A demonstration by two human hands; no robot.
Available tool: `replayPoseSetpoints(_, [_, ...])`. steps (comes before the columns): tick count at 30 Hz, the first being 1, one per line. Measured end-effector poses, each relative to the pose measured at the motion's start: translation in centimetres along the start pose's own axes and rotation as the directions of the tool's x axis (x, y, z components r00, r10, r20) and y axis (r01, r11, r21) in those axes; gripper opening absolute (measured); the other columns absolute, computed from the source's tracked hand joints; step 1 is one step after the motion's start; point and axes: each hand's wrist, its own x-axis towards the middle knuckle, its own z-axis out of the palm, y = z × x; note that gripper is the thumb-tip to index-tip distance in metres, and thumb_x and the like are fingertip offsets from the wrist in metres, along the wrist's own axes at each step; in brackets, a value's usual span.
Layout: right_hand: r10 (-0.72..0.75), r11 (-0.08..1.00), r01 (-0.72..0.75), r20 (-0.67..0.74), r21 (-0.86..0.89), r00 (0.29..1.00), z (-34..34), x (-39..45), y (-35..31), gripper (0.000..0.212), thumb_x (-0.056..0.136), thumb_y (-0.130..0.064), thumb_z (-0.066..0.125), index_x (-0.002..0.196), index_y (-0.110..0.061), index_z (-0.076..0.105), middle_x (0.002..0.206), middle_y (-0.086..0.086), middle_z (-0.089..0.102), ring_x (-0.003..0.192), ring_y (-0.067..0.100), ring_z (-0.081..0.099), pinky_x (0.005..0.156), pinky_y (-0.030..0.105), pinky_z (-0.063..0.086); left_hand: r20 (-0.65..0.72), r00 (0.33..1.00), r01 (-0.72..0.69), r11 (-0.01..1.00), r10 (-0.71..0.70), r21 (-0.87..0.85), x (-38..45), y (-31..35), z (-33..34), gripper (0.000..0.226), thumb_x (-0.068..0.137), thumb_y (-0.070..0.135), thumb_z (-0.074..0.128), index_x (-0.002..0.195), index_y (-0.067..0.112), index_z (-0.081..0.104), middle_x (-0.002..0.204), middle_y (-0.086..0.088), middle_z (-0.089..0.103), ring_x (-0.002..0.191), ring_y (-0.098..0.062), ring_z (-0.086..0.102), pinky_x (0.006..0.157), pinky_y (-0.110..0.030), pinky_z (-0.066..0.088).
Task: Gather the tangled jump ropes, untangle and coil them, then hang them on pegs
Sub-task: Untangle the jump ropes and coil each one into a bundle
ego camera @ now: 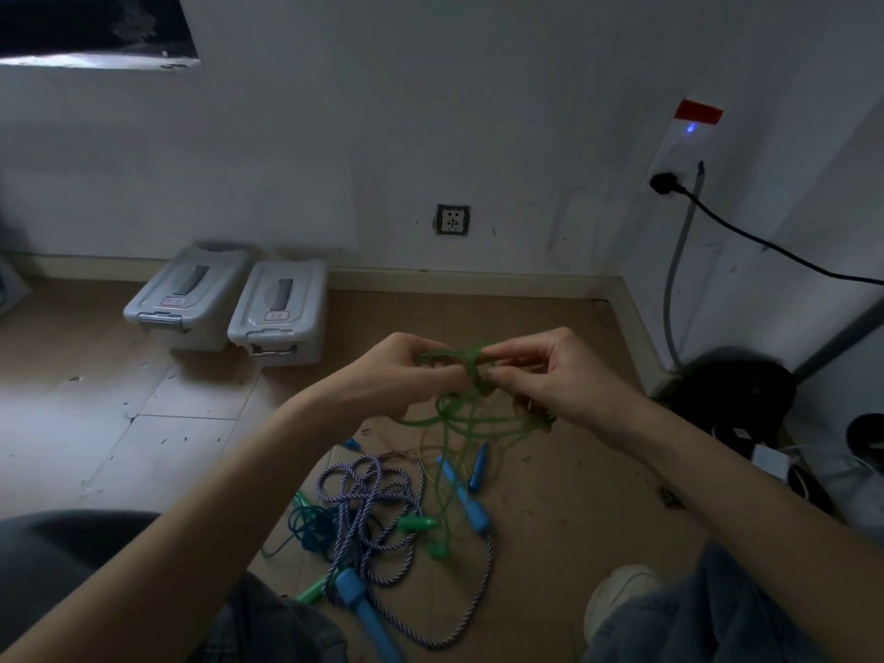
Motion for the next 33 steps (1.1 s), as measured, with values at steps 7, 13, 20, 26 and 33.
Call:
replayPoseSetpoints(7, [0.080, 0.997, -0.079, 0.153, -0.013, 0.985, -1.4, 0.3, -0.4, 0.011, 0.088, -0.014, 0.060, 0.089, -0.017, 0.070, 0.067, -0.009, 0.068, 0.053, 0.001, 0.055, 0.047, 0.014, 0.043, -0.148, 0.987, -0.066, 0.996, 0.056, -0.062, 0.1, 0.0, -0.1, 0.002, 0.083, 0.014, 0.062, 0.081, 0.014, 0.062, 0.053, 0.012, 0.055, 0.041, 0.003, 0.043, 0.040, -0.012, 0.032])
replayPoseSetpoints(13, [0.099, 0.868, 0.002, 0.176, -0.496, 0.979, -1.3, 0.4, 0.0, 0.011, 0.082, -0.013, 0.069, 0.084, -0.024, 0.070, 0.075, -0.012, 0.067, 0.063, -0.003, 0.063, 0.057, 0.009, 0.046, -0.088, 0.995, 0.011, 0.957, -0.037, -0.290, -0.1, 0.3, -0.5, 0.012, 0.086, 0.011, 0.056, 0.074, 0.008, 0.058, 0.059, 0.005, 0.065, 0.037, -0.003, 0.038, 0.034, -0.012, 0.026])
replayPoseSetpoints(20, [0.018, 0.949, -0.008, -0.029, 0.314, 0.999, -1.8, 0.3, -0.1, 0.006, 0.078, -0.007, 0.064, 0.081, -0.010, 0.068, 0.074, 0.003, 0.072, 0.062, 0.010, 0.067, 0.058, 0.018, 0.053, -0.227, 0.970, 0.055, 0.988, -0.088, -0.146, 0.3, -0.5, -0.5, 0.017, 0.091, 0.016, 0.050, 0.076, 0.011, 0.055, 0.054, 0.000, 0.042, 0.034, -0.003, 0.035, 0.035, -0.014, 0.028])
replayPoseSetpoints(26, [0.161, 0.608, 0.105, -0.251, 0.787, 0.954, -4.2, 0.8, -0.4, 0.007, 0.070, -0.011, 0.065, 0.074, -0.010, 0.071, 0.063, -0.002, 0.065, 0.054, 0.006, 0.057, 0.052, 0.017, 0.050, -0.232, 0.967, 0.060, 0.979, -0.106, -0.195, 0.2, -0.9, -0.8, 0.013, 0.091, 0.014, 0.051, 0.079, 0.008, 0.054, 0.043, 0.009, 0.052, 0.032, -0.002, 0.036, 0.034, -0.012, 0.028])
replayPoseSetpoints(33, [0.187, 0.972, -0.123, -0.344, 0.200, 0.920, -3.7, 1.1, 1.8, 0.037, 0.085, -0.003, 0.062, 0.118, -0.019, 0.057, 0.114, 0.001, 0.057, 0.081, 0.015, 0.062, 0.061, 0.020, 0.049, -0.324, 0.931, 0.057, 0.943, -0.169, -0.328, 0.4, -1.4, -1.2, 0.011, 0.090, 0.014, 0.054, 0.083, 0.007, 0.058, 0.061, 0.002, 0.054, 0.044, -0.005, 0.039, 0.038, -0.014, 0.031])
